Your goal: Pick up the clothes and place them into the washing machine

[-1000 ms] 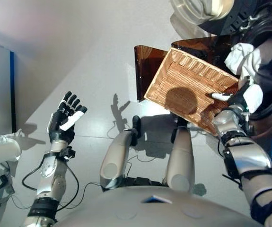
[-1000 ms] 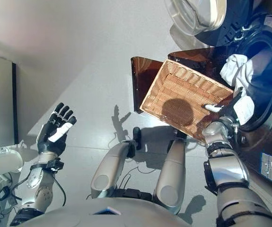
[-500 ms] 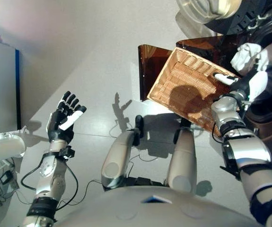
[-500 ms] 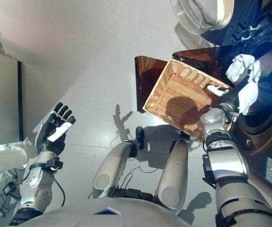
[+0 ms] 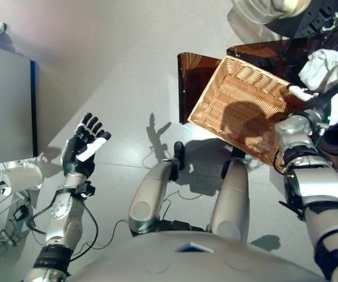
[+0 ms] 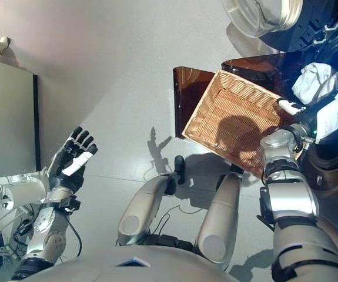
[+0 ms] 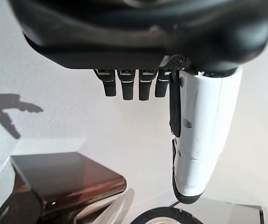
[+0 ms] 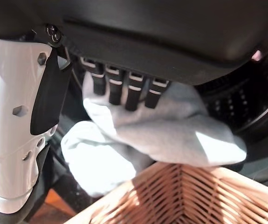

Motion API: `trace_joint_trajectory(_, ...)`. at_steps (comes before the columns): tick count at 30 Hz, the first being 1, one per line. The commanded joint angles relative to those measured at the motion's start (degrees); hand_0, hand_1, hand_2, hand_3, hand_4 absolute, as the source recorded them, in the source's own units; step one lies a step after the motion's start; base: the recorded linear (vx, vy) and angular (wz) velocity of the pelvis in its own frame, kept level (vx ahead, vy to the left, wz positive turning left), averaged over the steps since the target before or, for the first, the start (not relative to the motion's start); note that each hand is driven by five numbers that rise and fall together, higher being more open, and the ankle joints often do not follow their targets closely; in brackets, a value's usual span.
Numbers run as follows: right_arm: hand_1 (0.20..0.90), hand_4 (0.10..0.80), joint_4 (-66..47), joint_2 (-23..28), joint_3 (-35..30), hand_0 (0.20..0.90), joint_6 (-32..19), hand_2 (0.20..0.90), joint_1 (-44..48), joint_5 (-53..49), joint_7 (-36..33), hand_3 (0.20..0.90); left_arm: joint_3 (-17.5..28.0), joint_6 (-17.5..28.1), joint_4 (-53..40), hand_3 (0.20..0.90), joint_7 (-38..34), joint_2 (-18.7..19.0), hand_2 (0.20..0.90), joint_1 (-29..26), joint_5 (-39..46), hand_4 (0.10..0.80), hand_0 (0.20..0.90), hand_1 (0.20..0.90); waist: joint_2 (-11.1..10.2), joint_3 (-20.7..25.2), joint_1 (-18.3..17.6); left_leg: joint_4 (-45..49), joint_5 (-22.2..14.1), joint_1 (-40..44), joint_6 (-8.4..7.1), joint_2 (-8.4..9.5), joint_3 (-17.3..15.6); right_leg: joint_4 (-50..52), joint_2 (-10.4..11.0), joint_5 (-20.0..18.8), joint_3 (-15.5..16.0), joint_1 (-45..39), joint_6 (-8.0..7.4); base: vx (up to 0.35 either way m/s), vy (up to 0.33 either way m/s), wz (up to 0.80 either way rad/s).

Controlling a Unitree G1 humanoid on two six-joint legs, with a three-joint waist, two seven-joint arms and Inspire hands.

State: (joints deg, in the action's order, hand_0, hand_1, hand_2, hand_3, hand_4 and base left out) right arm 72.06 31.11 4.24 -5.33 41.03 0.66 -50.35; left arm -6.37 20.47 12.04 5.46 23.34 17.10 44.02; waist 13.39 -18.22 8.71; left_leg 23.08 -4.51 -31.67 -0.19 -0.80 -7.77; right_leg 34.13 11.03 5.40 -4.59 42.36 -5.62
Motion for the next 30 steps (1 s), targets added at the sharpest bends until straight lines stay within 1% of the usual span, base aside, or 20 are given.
trace_joint_trajectory(1,0.900,0.800,-0.2,3.4,-0.2,0.900,-0.5,0.900,0.4,1.6,-4.8,0.900,2.6,5.0,-3.4,0.900,-0.5,4.3,0.900,2.3,1.8,0.800,0.900,0.900,0.4,3.9,-0.1,-1.9,4.1,-4.6,-0.50,0.15,-0.4,-0.3,0.1,-1.4,1.3,0.7,0.97,0.000,0.000,0.00)
trace_joint_trajectory(6,0.900,0.800,0.2,2.5,-0.2,0.900,-0.2,0.900,-1.1,2.1,-5.3,0.900,2.6,4.6,-2.8,0.900,-0.4,4.3,0.900,2.4,1.7,0.800,0.900,0.900,0.3,3.9,-0.2,-1.8,3.9,-4.4,-0.55,-0.04,-0.3,-0.1,-0.1,-1.2,1.5,0.4,0.98,0.000,0.000,0.00)
trace_joint_trajectory(11,0.900,0.800,-2.1,-1.0,-1.0,0.900,-1.6,0.900,-5.3,2.3,-6.0,0.900,3.0,5.0,-2.1,0.900,-1.6,3.4,0.900,2.0,0.6,0.800,0.900,0.900,-0.1,3.6,-0.7,-1.6,3.6,-4.2,-0.58,-0.22,-0.1,-0.2,-0.3,-1.1,1.8,0.1,0.99,0.000,0.000,0.00)
trace_joint_trajectory(18,0.900,0.800,-1.9,-3.4,-1.9,0.900,-2.7,0.900,-7.3,1.1,-5.9,0.900,3.3,5.3,-0.9,0.900,-2.3,3.1,0.900,1.8,0.3,0.800,0.900,0.900,-0.6,3.7,-1.1,-1.3,3.0,-3.8,-0.43,-0.29,-0.2,-0.5,-0.3,-1.2,1.7,-0.4,0.85,0.000,0.000,0.00)
trace_joint_trajectory(24,0.900,0.800,-1.5,-3.0,-2.1,0.900,-2.7,0.900,-6.8,0.8,-6.2,0.900,3.3,5.3,-0.5,0.900,-2.3,3.3,0.900,1.8,0.4,0.800,0.900,0.900,-0.8,3.9,-1.0,-1.7,2.9,-3.6,-0.33,-0.14,-0.4,-0.9,-0.2,-1.3,1.7,-0.6,0.77,0.000,0.000,0.00)
trace_joint_trajectory(30,0.900,0.800,-2.1,-0.7,-2.1,0.900,-2.4,0.900,-5.3,1.5,-6.9,0.900,3.6,5.5,0.2,0.900,-2.2,3.6,0.900,2.2,0.2,0.800,0.900,0.900,-1.0,3.9,-1.0,-1.7,3.0,-3.7,-0.37,-0.16,-0.4,-1.0,-0.3,-1.4,1.4,-0.4,0.89,0.000,0.000,0.00)
